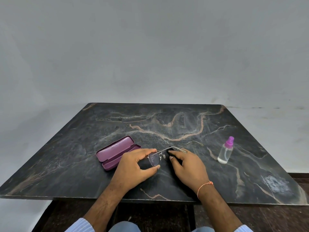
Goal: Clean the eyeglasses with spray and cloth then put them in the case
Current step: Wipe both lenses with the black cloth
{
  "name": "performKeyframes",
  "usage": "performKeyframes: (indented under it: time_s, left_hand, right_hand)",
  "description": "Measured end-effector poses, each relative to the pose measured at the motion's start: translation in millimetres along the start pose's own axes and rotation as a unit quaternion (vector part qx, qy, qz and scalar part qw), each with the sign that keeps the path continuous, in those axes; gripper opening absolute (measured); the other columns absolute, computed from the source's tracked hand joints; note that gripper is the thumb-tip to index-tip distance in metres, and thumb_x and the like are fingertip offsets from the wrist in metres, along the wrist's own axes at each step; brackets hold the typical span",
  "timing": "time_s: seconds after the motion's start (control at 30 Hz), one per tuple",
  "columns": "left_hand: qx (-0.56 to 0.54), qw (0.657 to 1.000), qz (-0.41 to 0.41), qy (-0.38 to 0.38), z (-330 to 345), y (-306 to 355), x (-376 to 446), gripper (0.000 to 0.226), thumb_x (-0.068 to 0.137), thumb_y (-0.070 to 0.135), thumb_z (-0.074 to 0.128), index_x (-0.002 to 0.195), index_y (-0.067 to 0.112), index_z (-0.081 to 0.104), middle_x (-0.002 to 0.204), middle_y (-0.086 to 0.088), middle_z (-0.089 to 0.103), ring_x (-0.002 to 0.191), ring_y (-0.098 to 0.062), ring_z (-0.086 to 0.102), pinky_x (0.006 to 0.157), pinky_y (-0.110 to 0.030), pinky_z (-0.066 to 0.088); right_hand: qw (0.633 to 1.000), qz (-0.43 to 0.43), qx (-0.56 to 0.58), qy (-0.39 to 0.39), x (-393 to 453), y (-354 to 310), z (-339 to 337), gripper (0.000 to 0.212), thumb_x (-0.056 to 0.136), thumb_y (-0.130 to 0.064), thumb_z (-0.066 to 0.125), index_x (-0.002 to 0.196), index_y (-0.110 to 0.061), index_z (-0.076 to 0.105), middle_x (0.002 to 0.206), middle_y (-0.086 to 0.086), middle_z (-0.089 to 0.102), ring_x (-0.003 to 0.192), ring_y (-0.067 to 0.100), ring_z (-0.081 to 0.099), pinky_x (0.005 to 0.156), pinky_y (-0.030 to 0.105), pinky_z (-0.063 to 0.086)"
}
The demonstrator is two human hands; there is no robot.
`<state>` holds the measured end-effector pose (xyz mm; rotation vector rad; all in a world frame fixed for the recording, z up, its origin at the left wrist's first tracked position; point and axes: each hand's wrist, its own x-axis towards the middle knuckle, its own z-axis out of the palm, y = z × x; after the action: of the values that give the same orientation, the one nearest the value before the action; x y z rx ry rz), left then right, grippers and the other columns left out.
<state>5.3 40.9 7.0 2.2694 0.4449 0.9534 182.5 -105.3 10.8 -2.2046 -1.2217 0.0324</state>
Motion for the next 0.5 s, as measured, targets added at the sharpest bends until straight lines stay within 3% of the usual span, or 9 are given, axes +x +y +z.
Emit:
performKeyframes:
  time_s: [0.1, 0.2, 0.37, 0.5]
  left_hand:
    - [0.006, 1.0, 0.003, -0.004, -0.1, -0.4, 0.0, 0.058, 0.077, 0.034, 0.099, 0.132, 0.029, 0.08, 0.126, 0.024, 0.078, 0.118, 0.012, 0.071, 0.105, -0.014, 0.055]
    - [0.009, 1.0, 0.006, -0.006, -0.5, -0.5, -0.4, 0.057, 0.078, 0.034, 0.099, 0.132, 0.029, 0.08, 0.126, 0.025, 0.077, 0.119, 0.012, 0.071, 0.105, -0.016, 0.055]
    - [0.008, 1.0, 0.004, -0.004, -0.1, 1.1, -0.2, 0.057, 0.078, 0.032, 0.099, 0.132, 0.028, 0.08, 0.125, 0.025, 0.077, 0.117, 0.012, 0.071, 0.104, -0.015, 0.056]
    - [0.006, 1.0, 0.001, 0.001, -0.3, 1.9, -0.5, 0.057, 0.078, 0.031, 0.099, 0.132, 0.028, 0.08, 0.125, 0.025, 0.077, 0.116, 0.012, 0.072, 0.104, -0.014, 0.055]
  right_hand:
    - [0.999, -0.013, 0.051, -0.011, -1.7, 1.7, -0.5, 0.037, 0.097, -0.052, 0.053, 0.131, -0.052, 0.068, 0.098, -0.015, 0.07, 0.094, 0.003, 0.064, 0.081, 0.031, 0.055]
    - [0.996, -0.025, 0.079, -0.012, -3.4, 2.1, -2.5, 0.032, 0.098, -0.046, 0.059, 0.127, -0.054, 0.07, 0.089, -0.014, 0.066, 0.087, 0.002, 0.062, 0.076, 0.028, 0.054]
    - [0.999, -0.006, 0.031, 0.023, -0.9, 1.2, 2.1, 0.032, 0.099, -0.042, 0.054, 0.124, -0.042, 0.075, 0.097, -0.012, 0.069, 0.093, 0.007, 0.065, 0.082, 0.035, 0.056]
    - [1.0, 0.009, 0.0, 0.021, -0.8, 3.5, 3.6, 0.04, 0.091, -0.047, 0.042, 0.098, -0.027, 0.076, 0.09, -0.008, 0.068, 0.091, 0.015, 0.066, 0.079, 0.04, 0.055]
